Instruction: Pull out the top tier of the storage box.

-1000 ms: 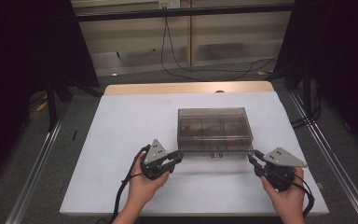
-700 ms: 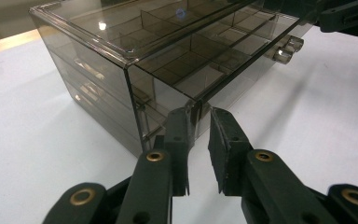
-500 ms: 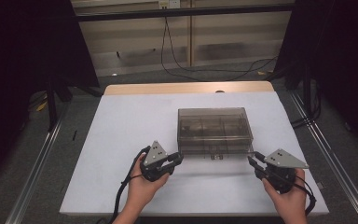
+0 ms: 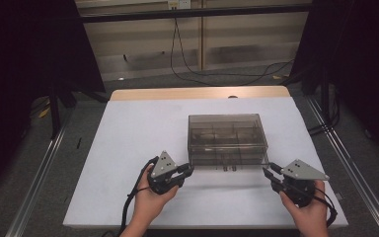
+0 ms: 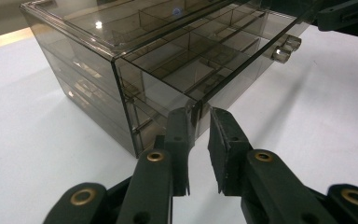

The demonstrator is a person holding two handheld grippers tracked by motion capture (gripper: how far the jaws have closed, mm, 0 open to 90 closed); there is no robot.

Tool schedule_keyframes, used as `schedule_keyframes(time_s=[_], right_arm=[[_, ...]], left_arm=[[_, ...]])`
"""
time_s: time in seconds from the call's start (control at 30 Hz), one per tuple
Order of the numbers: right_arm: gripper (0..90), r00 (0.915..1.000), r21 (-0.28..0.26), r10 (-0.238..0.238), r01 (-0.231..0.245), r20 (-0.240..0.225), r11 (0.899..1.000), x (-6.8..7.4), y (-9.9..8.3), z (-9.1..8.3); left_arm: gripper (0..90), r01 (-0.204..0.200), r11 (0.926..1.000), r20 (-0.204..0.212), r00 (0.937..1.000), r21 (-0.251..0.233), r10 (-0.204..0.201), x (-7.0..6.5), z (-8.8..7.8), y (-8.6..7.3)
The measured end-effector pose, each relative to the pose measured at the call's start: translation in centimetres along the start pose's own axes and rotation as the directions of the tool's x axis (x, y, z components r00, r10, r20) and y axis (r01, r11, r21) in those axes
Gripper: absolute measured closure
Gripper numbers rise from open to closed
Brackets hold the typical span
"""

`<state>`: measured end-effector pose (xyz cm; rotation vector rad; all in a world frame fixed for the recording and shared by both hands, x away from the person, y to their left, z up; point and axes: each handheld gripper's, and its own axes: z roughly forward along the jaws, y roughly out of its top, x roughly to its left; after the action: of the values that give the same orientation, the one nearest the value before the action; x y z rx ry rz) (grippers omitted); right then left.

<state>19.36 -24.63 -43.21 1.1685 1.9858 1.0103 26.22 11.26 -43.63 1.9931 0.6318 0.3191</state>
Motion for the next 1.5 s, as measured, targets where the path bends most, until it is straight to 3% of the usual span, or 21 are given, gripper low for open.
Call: schedule_keyframes(time_s=[0.87,1.5], right_arm=[[70.3,0.9999,-0.009,0.001,-0.001,0.01,1.0,0.01,-0.2,-0.05],[70.4,0.9999,-0.015,-0.005,0.005,-0.015,1.0,0.05,-0.5,-0.35]], left_arm=[[77.8,-0.01,0.9999,0.009,0.9999,0.007,0.01,-0.55,-0.26,-0.17],[77.8,-0.015,0.9999,0.017,0.9997,0.002,0.015,-0.83,-0.7,-0.25]])
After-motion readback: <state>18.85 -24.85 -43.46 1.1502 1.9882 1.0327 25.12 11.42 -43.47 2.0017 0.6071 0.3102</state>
